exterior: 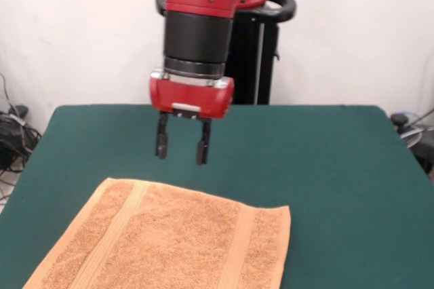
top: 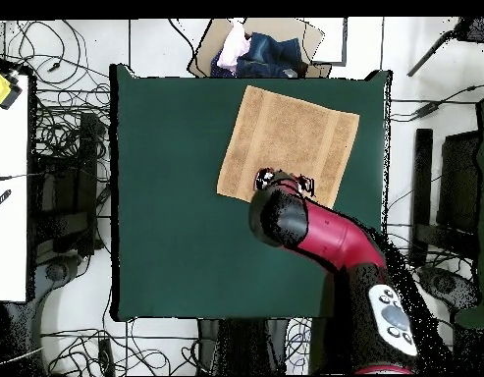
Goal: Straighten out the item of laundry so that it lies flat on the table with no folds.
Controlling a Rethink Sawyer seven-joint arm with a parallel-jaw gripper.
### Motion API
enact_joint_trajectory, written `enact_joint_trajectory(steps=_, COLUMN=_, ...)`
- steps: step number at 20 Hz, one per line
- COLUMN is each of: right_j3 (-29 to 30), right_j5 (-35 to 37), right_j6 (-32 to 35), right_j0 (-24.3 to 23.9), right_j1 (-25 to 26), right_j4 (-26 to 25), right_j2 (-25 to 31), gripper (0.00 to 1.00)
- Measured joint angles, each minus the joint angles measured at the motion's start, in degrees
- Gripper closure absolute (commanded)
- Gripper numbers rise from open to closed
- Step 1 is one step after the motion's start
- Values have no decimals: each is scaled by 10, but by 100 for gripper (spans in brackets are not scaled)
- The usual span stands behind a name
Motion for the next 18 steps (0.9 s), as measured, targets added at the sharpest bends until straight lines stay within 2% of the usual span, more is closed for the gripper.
enact_joint_trajectory(steps=5, right_j3=0, right_j5=-25, right_j6=0, right_j0=-38, right_j1=20, right_j4=-9, right_j2=12, gripper=0)
enact_joint_trajectory(steps=9, right_j3=-1, right_j5=-62, right_j6=0, right_j0=-70, right_j1=55, right_j4=-25, right_j2=23, gripper=0)
enact_joint_trajectory(steps=18, right_j3=-1, right_j5=-74, right_j6=0, right_j0=-64, right_j1=86, right_j4=-36, right_j2=23, gripper=0)
